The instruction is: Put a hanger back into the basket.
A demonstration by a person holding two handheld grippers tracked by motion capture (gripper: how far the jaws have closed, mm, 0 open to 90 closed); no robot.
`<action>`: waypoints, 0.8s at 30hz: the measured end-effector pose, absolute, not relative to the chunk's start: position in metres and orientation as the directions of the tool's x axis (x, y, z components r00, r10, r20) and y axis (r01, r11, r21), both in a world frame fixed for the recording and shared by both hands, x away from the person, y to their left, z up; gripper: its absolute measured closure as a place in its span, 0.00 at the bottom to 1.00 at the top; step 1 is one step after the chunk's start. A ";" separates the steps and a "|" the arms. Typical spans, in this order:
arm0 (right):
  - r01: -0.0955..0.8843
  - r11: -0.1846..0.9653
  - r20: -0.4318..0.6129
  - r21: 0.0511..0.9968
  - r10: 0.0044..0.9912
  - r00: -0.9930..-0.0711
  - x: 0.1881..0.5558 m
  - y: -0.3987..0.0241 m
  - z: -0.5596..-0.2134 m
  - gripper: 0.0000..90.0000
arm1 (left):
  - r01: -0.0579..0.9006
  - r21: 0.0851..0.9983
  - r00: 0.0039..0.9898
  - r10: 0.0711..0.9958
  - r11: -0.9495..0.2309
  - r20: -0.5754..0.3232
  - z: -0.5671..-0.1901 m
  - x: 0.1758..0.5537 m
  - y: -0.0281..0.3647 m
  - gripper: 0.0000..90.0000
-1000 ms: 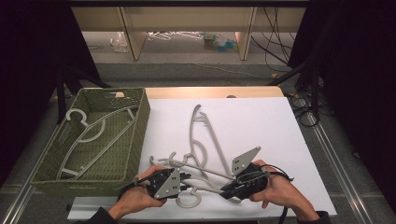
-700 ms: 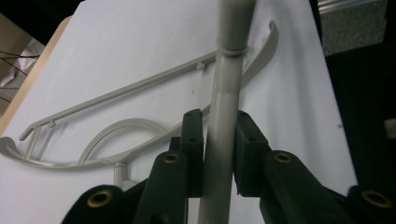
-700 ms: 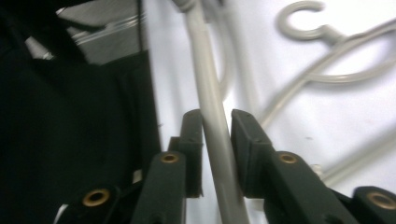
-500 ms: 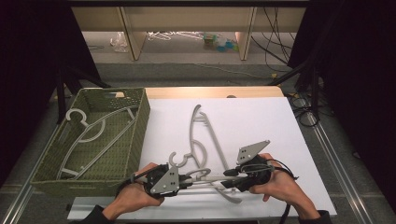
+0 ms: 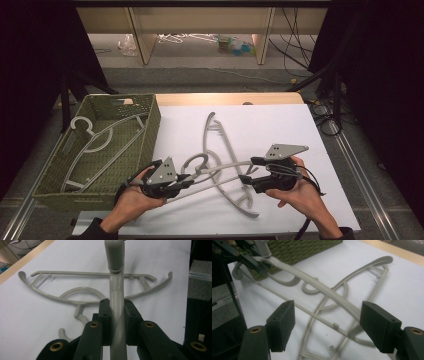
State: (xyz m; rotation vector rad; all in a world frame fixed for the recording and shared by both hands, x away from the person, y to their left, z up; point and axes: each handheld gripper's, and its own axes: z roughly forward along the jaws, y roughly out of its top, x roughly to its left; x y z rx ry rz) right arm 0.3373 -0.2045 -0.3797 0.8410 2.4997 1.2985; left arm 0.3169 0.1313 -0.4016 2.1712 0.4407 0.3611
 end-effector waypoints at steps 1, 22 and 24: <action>0.392 0.441 0.074 0.808 0.583 -0.809 0.337 -0.205 -0.379 0.31 | 0.213 0.817 0.884 0.461 -0.537 0.073 -0.398 0.319 0.136 0.87; 0.425 0.358 0.094 0.831 0.664 -0.742 0.323 -0.227 -0.391 0.23 | 0.322 0.898 0.803 0.589 -0.299 -0.091 -0.341 0.325 0.180 0.87; 0.417 0.359 0.088 0.835 0.661 -0.745 0.323 -0.228 -0.393 0.22 | 0.329 0.906 0.795 0.595 -0.266 -0.114 -0.334 0.325 0.184 0.87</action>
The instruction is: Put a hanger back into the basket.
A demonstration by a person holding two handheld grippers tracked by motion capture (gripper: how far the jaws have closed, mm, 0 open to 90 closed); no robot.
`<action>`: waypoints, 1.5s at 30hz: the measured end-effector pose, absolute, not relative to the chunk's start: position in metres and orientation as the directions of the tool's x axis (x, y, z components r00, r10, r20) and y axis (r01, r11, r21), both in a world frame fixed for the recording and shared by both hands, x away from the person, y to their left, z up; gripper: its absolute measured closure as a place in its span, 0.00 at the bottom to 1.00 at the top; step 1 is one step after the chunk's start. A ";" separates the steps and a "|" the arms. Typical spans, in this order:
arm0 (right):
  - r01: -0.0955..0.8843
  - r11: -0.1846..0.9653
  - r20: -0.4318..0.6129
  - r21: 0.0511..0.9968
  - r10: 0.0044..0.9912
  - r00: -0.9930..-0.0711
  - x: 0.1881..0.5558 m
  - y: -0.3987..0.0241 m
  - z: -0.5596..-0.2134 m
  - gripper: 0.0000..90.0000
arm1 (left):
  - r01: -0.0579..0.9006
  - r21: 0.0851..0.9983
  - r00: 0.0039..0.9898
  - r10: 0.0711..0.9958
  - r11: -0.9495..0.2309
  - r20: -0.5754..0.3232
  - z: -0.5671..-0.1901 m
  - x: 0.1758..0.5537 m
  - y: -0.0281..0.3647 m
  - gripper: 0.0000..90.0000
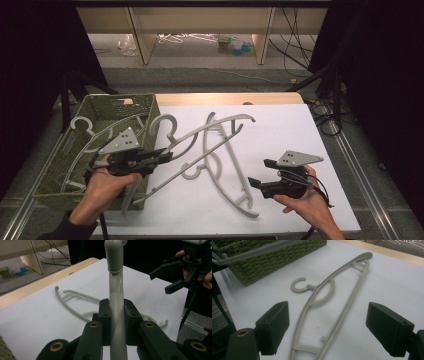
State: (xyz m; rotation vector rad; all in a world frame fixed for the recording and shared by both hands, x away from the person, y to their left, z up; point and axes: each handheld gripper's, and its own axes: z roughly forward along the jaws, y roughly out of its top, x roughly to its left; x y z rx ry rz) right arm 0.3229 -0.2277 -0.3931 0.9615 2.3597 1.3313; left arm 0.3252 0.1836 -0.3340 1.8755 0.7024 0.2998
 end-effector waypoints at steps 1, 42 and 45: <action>0.417 0.359 0.088 0.835 0.661 -0.745 0.323 -0.228 -0.393 0.22 | 0.324 0.908 0.793 0.599 -0.264 -0.108 -0.330 0.325 0.186 0.87; 0.397 0.347 0.081 0.850 0.657 -0.749 0.319 -0.226 -0.397 0.21 | 0.357 0.929 0.557 0.821 -0.097 -0.128 -0.300 0.366 0.316 0.87; 0.400 0.347 0.085 0.848 0.657 -0.749 0.319 -0.226 -0.397 0.21 | 0.356 0.928 0.542 0.833 -0.107 -0.112 -0.303 0.371 0.325 0.88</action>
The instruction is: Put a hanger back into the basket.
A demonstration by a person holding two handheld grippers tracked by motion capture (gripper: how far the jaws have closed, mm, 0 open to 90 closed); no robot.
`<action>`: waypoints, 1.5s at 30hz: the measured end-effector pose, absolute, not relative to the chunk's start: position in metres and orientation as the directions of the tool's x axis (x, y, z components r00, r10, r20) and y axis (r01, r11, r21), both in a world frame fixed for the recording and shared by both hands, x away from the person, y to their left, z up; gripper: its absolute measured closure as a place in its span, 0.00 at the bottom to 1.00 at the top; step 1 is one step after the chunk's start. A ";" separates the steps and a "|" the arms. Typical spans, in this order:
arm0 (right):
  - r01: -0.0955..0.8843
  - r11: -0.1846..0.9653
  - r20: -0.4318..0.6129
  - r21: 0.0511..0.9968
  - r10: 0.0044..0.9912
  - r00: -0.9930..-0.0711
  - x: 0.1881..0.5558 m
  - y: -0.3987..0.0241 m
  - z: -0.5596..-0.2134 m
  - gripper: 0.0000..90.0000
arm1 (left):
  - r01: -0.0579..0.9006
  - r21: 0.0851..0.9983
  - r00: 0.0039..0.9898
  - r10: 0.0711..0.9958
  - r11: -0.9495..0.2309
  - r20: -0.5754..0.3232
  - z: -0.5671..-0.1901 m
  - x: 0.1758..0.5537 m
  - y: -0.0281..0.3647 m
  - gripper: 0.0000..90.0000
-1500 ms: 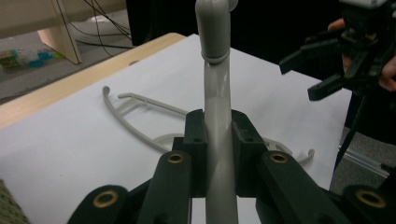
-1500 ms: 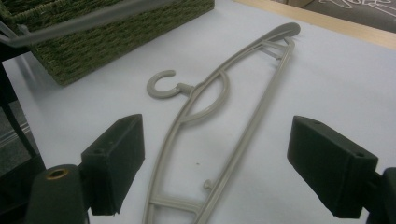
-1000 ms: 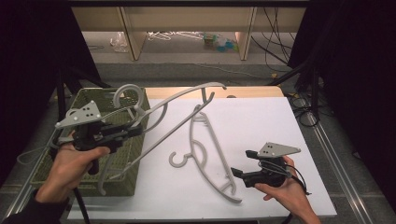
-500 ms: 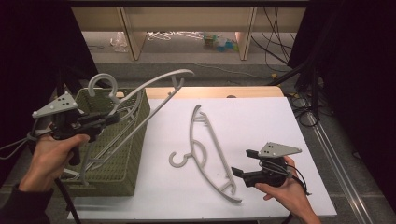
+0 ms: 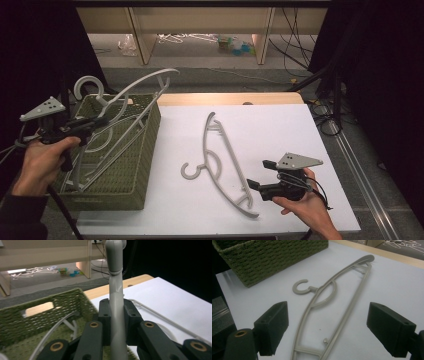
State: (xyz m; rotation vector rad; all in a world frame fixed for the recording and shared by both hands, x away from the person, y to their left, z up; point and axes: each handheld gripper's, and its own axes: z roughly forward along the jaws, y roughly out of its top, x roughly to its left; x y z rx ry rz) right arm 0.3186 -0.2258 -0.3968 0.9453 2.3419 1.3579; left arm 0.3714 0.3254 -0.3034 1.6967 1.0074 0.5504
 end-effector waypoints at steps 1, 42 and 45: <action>0.400 0.347 0.086 0.848 0.656 -0.750 0.319 -0.226 -0.397 0.21 | 0.356 0.928 0.529 0.842 -0.110 -0.103 -0.305 0.374 0.331 0.87; 0.416 0.362 0.094 0.835 0.650 -0.754 0.322 -0.225 -0.402 0.21 | 0.533 0.818 0.440 0.897 -0.216 -0.050 -0.379 0.395 0.389 0.87; 0.416 0.359 0.096 0.835 0.650 -0.754 0.322 -0.225 -0.403 0.21 | 0.553 0.802 0.444 0.894 -0.225 -0.055 -0.383 0.399 0.388 0.87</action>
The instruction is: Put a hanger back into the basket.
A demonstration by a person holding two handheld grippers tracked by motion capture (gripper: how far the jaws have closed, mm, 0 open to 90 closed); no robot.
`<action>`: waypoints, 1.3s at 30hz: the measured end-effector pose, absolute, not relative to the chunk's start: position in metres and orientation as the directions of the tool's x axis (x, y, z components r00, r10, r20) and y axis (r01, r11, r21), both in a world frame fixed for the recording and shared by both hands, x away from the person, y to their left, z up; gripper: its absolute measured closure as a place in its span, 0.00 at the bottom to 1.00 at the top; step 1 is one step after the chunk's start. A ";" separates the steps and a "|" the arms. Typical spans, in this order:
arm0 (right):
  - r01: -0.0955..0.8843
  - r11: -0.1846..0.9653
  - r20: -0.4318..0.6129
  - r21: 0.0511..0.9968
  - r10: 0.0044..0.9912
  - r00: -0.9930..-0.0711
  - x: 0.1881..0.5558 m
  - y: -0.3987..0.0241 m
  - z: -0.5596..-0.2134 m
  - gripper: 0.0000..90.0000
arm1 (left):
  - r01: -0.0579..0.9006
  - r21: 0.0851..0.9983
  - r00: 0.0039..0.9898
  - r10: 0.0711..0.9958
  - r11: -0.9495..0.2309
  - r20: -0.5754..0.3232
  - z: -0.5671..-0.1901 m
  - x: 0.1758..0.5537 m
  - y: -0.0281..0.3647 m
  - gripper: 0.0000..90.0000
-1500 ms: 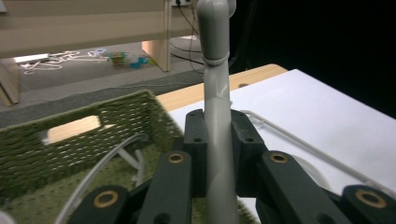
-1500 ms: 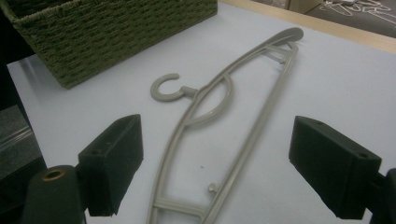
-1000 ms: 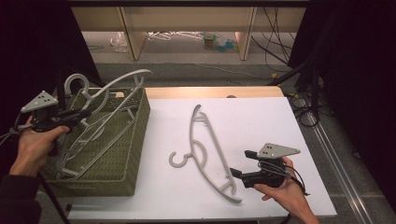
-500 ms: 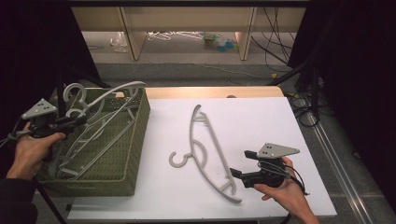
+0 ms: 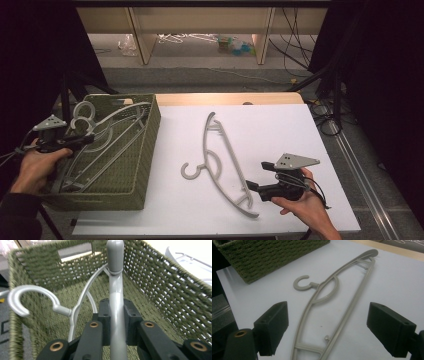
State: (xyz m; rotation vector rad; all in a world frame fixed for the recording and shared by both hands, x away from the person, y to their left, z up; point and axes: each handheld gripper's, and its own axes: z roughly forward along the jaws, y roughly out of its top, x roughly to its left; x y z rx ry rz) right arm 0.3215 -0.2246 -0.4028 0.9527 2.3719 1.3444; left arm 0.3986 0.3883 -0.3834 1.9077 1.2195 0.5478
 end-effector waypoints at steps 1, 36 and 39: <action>0.418 0.357 0.106 0.835 0.642 -0.760 0.322 -0.224 -0.403 0.21 | 0.559 0.800 0.443 0.894 -0.218 -0.066 -0.386 0.401 0.387 0.87; 0.432 0.362 0.111 0.826 0.647 -0.754 0.323 -0.223 -0.408 0.21 | 0.484 0.874 0.292 0.951 -0.052 -0.105 -0.377 0.377 0.358 0.36; 0.434 0.360 0.117 0.826 0.643 -0.757 0.324 -0.223 -0.409 0.21 | 0.451 0.890 0.337 0.936 -0.065 -0.102 -0.373 0.369 0.344 0.33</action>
